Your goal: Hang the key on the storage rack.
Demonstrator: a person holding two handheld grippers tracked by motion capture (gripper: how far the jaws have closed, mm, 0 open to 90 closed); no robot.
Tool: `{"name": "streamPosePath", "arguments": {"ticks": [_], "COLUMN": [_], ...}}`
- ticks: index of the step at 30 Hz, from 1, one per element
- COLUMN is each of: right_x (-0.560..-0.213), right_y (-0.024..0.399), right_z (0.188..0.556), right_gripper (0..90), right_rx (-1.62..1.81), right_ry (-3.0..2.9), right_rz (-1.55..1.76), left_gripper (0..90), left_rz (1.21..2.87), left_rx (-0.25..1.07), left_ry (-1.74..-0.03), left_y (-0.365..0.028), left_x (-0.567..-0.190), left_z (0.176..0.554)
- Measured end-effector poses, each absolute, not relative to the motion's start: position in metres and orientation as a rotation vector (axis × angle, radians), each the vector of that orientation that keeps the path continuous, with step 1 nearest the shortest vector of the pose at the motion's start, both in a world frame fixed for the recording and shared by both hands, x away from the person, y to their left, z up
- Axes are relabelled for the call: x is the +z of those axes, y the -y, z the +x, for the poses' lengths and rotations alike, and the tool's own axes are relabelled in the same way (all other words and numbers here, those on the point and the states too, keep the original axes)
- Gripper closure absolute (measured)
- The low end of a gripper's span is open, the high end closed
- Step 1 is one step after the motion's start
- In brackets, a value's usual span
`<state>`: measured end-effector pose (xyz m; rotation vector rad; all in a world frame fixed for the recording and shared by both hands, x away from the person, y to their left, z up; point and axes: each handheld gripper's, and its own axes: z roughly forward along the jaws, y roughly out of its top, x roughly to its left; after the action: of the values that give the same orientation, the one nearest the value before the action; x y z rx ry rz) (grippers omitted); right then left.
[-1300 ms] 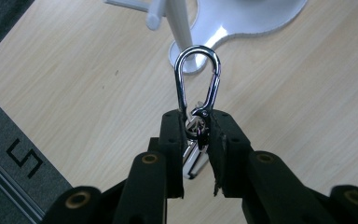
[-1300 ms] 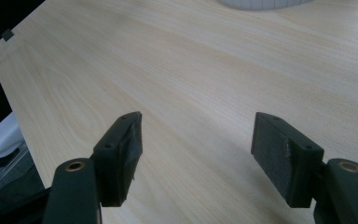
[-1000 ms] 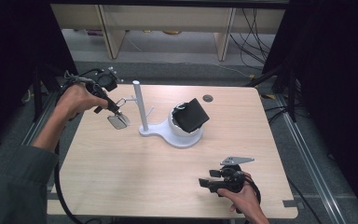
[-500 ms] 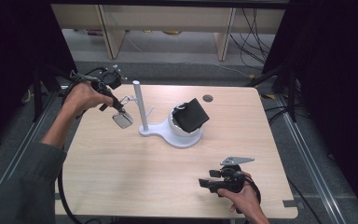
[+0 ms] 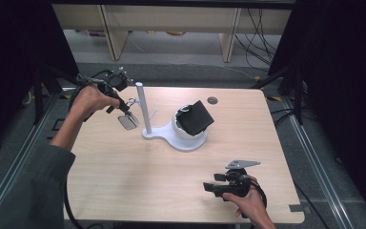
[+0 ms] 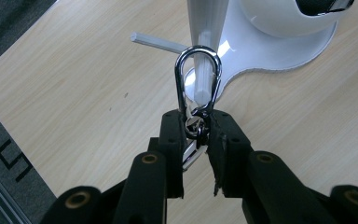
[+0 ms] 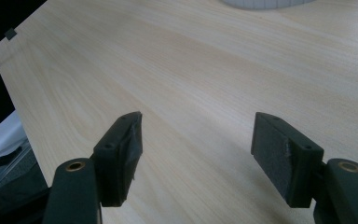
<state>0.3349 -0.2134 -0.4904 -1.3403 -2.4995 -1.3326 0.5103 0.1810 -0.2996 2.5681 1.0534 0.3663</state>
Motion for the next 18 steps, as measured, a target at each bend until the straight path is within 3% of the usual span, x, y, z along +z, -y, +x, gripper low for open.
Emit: {"name": "streamPosePath", "arguments": {"ticks": [18], "right_x": [-0.491], "right_y": [0.212], "right_z": [0.335], "right_gripper": [34.6], "right_rx": [-1.321], "right_ry": [2.490], "right_rz": [-1.346], "left_gripper": [75.1], "left_rz": [2.528], "left_rx": [0.390], "left_ry": [-1.046], "left_y": [-0.181], "left_x": [-0.310], "left_z": [0.510]}}
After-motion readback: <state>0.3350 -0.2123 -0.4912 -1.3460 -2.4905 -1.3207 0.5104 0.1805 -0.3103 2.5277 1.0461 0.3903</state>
